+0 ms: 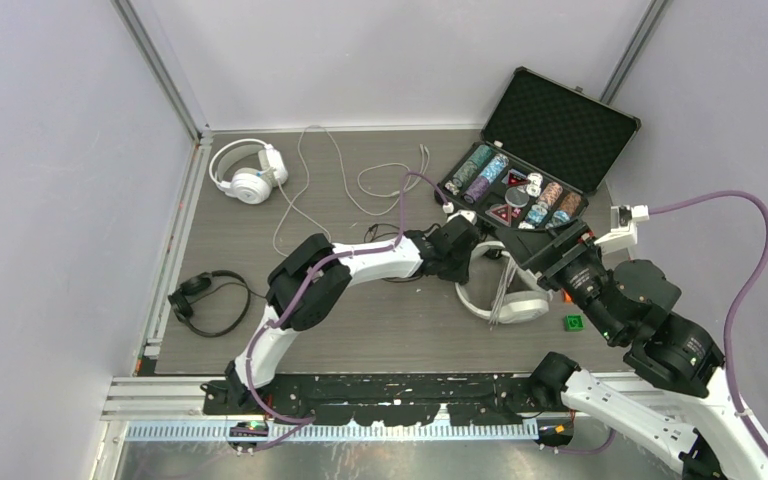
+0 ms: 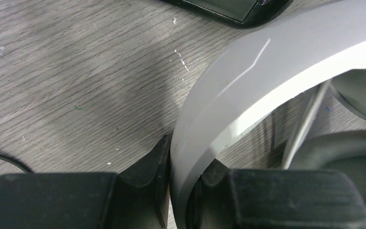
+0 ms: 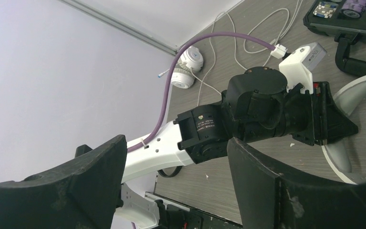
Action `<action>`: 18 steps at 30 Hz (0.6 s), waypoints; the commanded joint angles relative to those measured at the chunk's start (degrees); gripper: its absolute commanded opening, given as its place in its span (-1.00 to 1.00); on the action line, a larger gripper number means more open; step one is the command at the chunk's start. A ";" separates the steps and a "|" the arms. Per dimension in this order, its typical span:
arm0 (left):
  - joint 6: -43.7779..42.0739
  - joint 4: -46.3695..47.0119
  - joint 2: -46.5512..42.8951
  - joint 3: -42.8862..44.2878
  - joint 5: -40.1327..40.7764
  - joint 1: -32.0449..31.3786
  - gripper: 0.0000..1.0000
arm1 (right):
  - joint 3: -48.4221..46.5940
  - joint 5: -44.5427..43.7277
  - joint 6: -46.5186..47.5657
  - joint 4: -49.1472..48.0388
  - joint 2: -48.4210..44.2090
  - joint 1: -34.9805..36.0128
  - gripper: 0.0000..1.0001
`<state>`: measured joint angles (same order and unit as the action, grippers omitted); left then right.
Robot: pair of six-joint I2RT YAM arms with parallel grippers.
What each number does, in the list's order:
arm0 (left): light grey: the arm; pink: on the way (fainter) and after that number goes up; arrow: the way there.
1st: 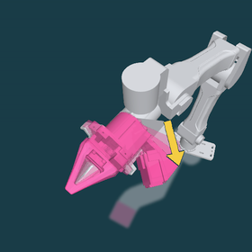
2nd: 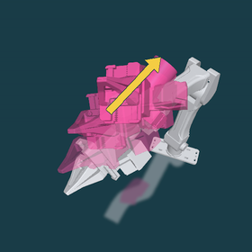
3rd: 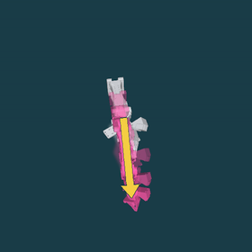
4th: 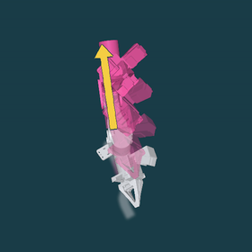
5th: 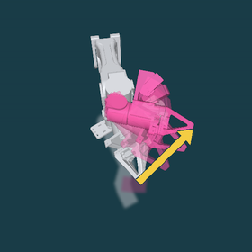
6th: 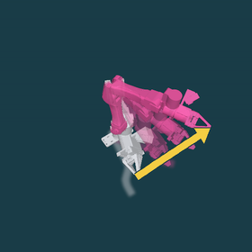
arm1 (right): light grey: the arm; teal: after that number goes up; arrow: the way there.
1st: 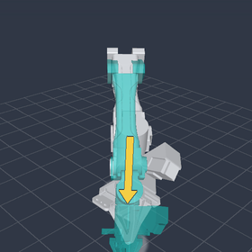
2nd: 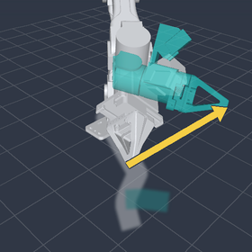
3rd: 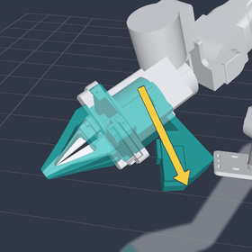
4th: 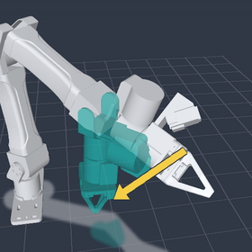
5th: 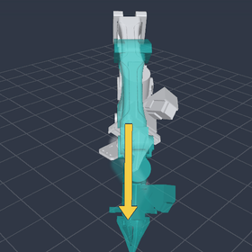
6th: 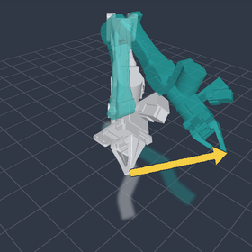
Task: Wrap the headphones
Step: Place the headphones at the center of the board.
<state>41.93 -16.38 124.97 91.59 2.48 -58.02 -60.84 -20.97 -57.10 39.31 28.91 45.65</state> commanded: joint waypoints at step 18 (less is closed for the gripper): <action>-1.19 -1.68 -9.81 -0.29 -1.96 -0.15 -0.04 | -0.53 2.20 -2.50 -3.98 3.33 0.13 0.63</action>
<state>41.74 -18.28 122.28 91.57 1.15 -58.02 -62.02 -19.14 -58.00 38.92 30.89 45.65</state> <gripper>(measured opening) 0.440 0.814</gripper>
